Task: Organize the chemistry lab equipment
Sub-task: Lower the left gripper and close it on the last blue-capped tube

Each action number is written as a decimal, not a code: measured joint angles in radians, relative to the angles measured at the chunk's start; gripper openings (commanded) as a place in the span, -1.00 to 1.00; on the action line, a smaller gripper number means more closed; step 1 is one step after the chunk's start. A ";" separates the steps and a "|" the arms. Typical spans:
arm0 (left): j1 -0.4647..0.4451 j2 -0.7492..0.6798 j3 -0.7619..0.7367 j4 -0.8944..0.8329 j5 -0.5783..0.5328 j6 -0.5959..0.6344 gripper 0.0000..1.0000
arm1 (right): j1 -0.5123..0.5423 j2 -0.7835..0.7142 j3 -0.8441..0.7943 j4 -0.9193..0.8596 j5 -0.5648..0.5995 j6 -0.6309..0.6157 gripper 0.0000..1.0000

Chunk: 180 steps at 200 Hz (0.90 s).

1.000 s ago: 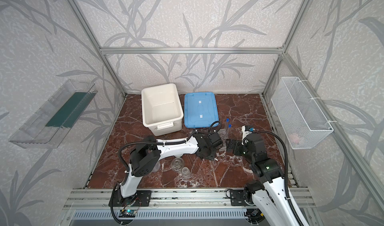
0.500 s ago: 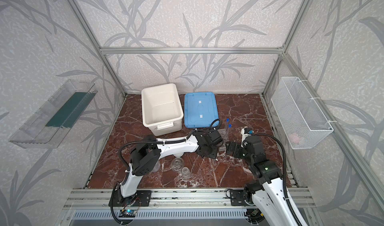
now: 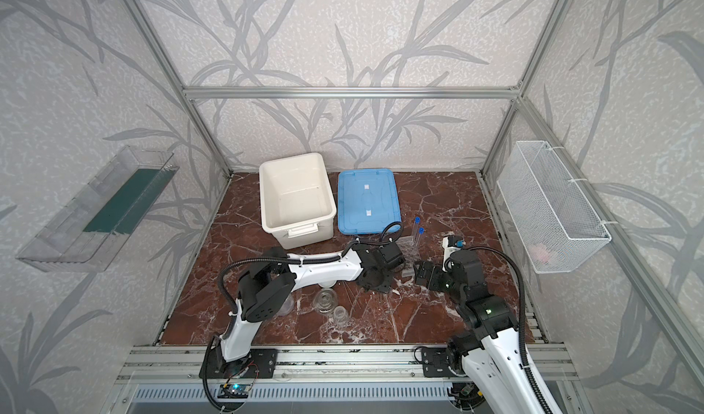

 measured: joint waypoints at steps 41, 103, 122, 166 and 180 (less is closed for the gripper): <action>0.001 -0.026 -0.037 -0.008 0.027 0.000 -0.32 | 0.000 0.045 -0.012 0.019 -0.059 -0.004 0.98; -0.040 -0.068 -0.096 -0.034 0.051 -0.001 -0.51 | 0.000 0.080 -0.018 0.047 -0.088 -0.006 0.98; -0.051 -0.068 -0.096 -0.040 0.051 -0.002 -0.51 | 0.000 0.080 -0.019 0.051 -0.088 -0.006 0.98; -0.043 -0.068 -0.096 -0.042 0.034 -0.009 -0.53 | 0.000 0.078 -0.022 0.053 -0.087 -0.006 0.98; -0.042 -0.068 -0.096 -0.042 0.029 -0.017 -0.59 | 0.000 0.078 -0.025 0.053 -0.087 -0.006 0.98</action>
